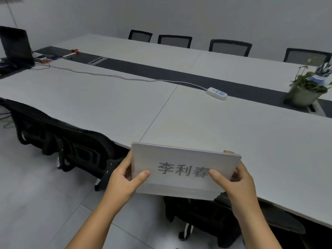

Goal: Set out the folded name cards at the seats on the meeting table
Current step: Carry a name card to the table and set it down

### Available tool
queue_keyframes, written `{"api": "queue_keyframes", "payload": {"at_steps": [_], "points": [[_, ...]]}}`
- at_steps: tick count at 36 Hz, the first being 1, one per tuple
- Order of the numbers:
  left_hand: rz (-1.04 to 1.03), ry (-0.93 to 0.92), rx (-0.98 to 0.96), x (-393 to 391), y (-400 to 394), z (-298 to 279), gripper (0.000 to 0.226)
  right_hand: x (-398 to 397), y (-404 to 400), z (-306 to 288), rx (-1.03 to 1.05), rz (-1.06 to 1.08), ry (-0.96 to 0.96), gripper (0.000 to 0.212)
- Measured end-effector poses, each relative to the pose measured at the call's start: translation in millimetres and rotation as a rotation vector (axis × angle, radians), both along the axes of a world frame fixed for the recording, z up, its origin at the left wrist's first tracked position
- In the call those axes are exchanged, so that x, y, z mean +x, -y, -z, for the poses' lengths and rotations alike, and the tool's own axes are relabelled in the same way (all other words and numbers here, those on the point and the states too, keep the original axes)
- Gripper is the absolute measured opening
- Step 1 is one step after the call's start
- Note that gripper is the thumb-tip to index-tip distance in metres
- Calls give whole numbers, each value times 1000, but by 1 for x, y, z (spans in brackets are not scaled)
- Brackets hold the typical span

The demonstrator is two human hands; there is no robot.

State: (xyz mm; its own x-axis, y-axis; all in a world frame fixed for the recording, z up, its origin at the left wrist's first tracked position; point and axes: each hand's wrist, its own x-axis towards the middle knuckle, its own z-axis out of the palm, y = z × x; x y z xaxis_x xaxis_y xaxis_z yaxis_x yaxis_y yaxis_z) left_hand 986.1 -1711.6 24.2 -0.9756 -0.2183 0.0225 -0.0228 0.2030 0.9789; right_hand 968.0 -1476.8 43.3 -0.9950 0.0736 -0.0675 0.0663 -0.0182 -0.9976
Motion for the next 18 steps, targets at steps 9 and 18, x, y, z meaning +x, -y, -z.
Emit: {"api": "queue_keyframes", "payload": {"at_steps": [9, 18], "points": [[7, 47, -9, -105, 83, 20, 54, -104, 84, 20, 21, 8, 5, 44], [160, 223, -46, -217, 121, 28, 54, -188, 126, 37, 41, 106, 113, 50]]}}
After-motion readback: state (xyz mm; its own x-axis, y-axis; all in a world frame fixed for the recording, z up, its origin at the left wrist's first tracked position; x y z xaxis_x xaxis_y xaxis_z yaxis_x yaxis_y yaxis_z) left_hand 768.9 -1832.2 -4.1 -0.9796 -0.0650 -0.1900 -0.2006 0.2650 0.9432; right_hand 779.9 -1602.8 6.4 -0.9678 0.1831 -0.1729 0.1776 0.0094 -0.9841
